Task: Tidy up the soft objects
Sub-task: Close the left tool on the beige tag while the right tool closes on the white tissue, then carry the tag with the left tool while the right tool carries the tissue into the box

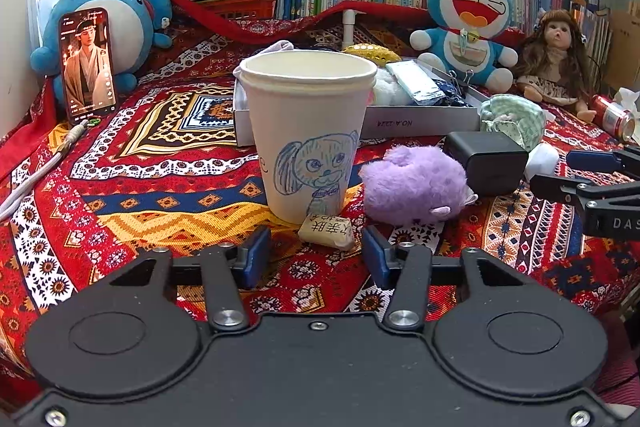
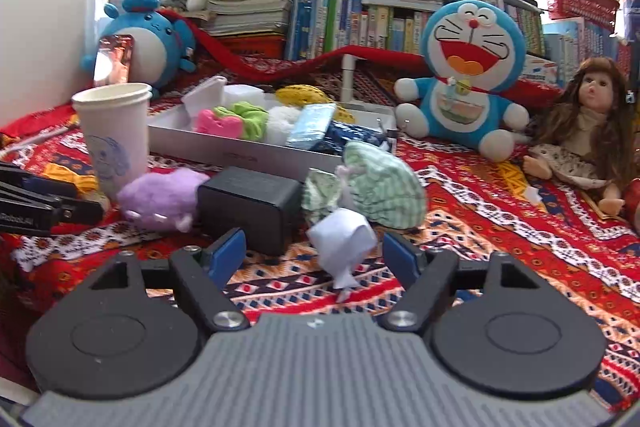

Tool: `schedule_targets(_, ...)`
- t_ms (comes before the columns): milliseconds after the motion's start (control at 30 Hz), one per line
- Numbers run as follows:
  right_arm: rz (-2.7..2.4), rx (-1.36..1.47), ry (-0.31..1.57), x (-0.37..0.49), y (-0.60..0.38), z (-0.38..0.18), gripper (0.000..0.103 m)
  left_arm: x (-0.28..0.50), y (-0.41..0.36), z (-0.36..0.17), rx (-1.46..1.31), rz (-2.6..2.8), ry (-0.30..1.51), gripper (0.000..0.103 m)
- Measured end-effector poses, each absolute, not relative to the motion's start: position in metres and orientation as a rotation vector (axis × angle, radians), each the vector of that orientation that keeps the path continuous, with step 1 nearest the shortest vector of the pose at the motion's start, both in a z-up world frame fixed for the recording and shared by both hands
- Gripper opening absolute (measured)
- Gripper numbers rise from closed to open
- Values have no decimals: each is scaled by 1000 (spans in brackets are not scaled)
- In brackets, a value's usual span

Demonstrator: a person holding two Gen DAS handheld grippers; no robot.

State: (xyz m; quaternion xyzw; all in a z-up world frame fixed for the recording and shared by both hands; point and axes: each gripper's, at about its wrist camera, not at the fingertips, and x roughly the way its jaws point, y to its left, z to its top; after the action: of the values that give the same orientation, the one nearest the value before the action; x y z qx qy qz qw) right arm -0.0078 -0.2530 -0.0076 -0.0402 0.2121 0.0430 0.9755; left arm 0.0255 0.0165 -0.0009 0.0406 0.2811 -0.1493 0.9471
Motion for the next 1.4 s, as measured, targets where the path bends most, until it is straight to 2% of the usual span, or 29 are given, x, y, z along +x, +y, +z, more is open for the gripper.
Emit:
schedule_targets(367, 12, -140, 434, 2, -254, -10, 79, 29, 11, -2, 101, -310, 568, 38)
schedule_targets(533, 2, -127, 447, 6, -256, -11, 75, 29, 8, -2, 121, -310, 564, 28)
schedule_targets(600, 6, -120, 456, 8, -256, -12, 73, 28, 8, -2, 125, -312, 565, 28)
schedule_targets(700, 10, -114, 464, 8, -256, -12, 67, 28, 8, -2, 123, -312, 567, 27)
schedule_targets(833, 18, -110, 473, 9, -256, -12, 48, 28, 8, -1, 123, -313, 570, 27)
schedule_targets(933, 17, -109, 471, 8, -256, -12, 42, 28, 8, -1, 124, -313, 573, 27)
schedule_targets(1400, -2, -90, 424, -1, -260, 5, 41, 14, 21, 24, 72, -347, 572, 26)
